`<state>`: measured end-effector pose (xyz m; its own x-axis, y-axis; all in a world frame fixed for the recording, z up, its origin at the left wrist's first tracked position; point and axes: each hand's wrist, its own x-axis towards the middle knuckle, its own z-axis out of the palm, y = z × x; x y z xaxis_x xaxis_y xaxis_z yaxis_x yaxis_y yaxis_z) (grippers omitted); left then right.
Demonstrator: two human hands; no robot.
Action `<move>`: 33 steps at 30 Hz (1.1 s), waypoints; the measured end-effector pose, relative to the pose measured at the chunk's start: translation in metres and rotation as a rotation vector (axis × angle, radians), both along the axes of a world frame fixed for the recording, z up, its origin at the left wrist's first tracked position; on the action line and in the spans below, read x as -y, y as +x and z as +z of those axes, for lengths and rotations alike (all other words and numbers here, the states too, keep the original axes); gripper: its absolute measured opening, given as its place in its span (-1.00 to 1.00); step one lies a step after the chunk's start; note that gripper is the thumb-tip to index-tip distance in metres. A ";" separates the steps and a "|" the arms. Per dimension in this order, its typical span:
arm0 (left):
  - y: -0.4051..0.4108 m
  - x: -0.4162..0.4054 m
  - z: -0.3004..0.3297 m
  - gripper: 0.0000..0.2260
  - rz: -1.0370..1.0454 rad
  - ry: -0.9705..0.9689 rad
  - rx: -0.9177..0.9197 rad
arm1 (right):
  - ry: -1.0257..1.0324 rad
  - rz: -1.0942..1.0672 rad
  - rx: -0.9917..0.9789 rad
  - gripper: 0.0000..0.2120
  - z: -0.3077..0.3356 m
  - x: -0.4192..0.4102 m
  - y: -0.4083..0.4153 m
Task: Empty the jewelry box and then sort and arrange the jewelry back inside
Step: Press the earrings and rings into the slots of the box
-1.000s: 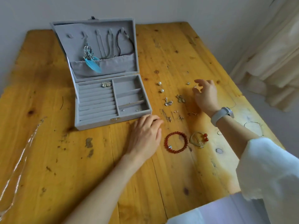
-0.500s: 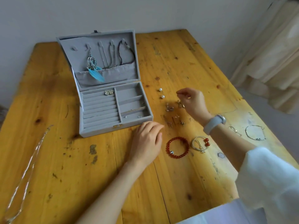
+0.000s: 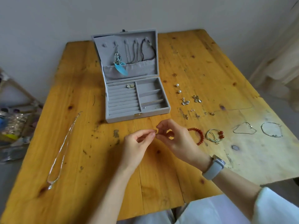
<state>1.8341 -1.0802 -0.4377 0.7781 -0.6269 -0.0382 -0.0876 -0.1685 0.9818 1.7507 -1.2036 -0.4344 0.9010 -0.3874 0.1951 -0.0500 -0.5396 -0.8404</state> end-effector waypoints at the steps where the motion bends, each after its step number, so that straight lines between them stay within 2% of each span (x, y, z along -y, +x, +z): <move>1: 0.001 -0.005 0.000 -0.83 0.006 -0.006 -0.001 | -0.015 0.017 0.005 -0.81 0.000 -0.005 0.001; 6: 0.004 -0.024 -0.005 -0.82 -0.004 0.035 0.110 | 0.076 0.020 -0.020 -0.78 -0.003 -0.025 0.002; 9: 0.013 -0.033 -0.010 -0.84 0.089 0.021 0.187 | 0.096 -0.025 -0.039 -0.81 -0.011 -0.030 0.000; 13: 0.019 -0.044 -0.025 -0.90 0.121 0.062 0.351 | -0.055 -0.079 -0.091 -0.76 -0.022 -0.034 -0.003; 16: 0.015 -0.046 -0.030 -0.91 0.107 0.077 0.425 | -0.175 -0.125 -0.052 -0.74 -0.030 -0.044 -0.002; 23: 0.017 -0.047 -0.027 -0.86 0.102 0.037 0.371 | -0.229 -0.144 -0.069 -0.82 -0.035 -0.047 -0.003; 33: 0.018 -0.050 -0.021 -0.76 0.100 -0.011 0.178 | -0.273 -0.218 -0.131 -0.76 -0.033 -0.049 0.000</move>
